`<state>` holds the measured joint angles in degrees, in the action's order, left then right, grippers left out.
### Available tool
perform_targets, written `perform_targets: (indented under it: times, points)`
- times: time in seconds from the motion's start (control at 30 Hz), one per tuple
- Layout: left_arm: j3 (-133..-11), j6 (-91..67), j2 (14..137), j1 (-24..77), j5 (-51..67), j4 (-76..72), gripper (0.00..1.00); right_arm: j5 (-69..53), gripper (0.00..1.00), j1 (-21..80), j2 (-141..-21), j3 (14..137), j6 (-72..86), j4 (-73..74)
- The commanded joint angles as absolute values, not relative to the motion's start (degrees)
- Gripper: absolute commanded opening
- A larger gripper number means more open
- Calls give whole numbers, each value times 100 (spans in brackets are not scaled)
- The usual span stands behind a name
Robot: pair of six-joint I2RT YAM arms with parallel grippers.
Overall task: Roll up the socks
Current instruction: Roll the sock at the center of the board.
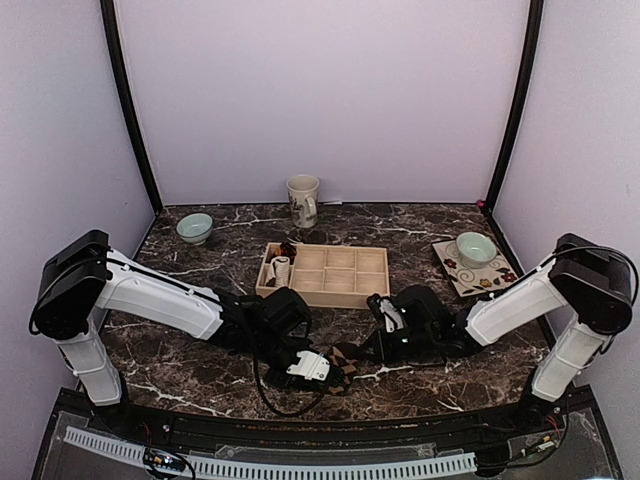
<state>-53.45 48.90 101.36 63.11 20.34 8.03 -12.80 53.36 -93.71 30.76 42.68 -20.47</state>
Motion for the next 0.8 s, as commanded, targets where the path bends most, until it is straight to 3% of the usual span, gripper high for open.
perform_targets:
  times: [0.0,0.37,0.57,0.6,0.67,0.73,0.77]
  points:
    - [-5181,4852,10433,6332,2040,1802,4,-1577,0,5457,-9801,3298,4286,-2302]
    - [-5218,4463,10407,6332,1931,1991,2,-942,0,5185,-10542,4593,3428,-1436]
    - [-5509,4198,10707,6231,2268,2442,3,-43,0,5063,-9685,4542,3279,-1395]
    - [-5575,4155,10778,6183,2368,2519,4,156,5,5065,-9456,4467,3289,-1387]
    - [-5760,4030,10936,6067,2562,2667,4,504,39,5071,-8924,4286,3313,-1378]
    - [-5892,3958,11078,5963,2714,2756,4,746,65,5084,-8421,4177,3282,-1298]
    - [-5937,3937,11128,5923,2770,2782,4,818,91,5095,-8222,4126,3195,-1276]
